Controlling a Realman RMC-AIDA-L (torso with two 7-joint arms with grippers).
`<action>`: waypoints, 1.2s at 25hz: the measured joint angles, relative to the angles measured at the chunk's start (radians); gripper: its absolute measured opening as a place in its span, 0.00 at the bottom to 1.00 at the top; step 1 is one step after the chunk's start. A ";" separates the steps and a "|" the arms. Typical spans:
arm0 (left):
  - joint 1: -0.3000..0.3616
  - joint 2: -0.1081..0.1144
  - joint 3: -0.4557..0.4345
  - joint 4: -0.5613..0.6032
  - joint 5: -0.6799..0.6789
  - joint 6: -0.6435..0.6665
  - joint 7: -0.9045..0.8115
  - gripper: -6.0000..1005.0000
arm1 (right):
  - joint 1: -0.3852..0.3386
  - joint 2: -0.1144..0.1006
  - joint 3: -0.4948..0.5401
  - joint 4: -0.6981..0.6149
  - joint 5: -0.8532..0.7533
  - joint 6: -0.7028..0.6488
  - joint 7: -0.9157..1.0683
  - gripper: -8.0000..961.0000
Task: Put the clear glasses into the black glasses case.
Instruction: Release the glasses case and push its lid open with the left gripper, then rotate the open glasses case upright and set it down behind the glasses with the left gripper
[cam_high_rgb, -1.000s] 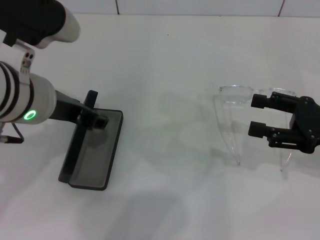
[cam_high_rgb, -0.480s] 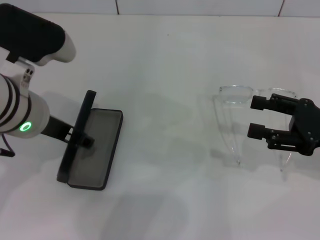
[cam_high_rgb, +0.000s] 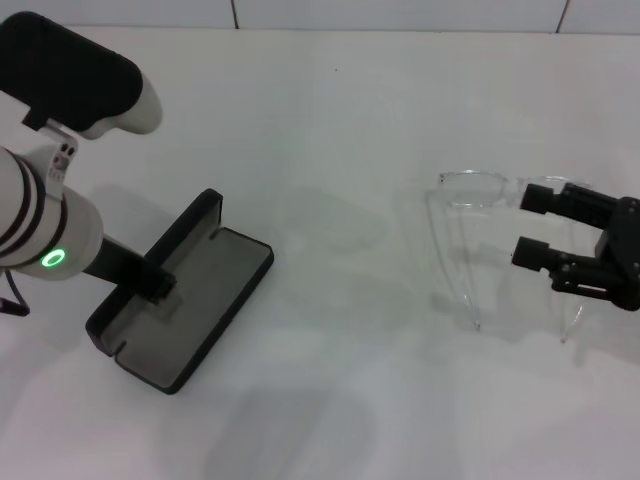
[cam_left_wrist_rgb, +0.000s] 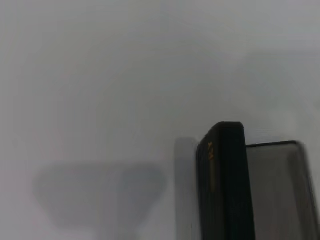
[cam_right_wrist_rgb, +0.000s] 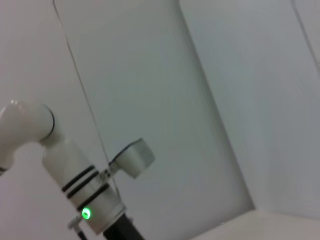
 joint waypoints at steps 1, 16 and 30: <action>0.000 0.000 0.002 0.001 0.000 0.000 0.004 0.38 | -0.005 0.001 0.011 0.002 0.001 -0.006 -0.005 0.81; 0.025 -0.002 0.079 0.092 0.000 -0.131 0.274 0.21 | -0.207 -0.065 0.494 0.070 0.010 -0.378 -0.091 0.81; 0.028 -0.007 0.262 -0.093 -0.026 -0.511 0.823 0.23 | -0.295 -0.061 0.541 0.077 0.025 -0.385 -0.095 0.81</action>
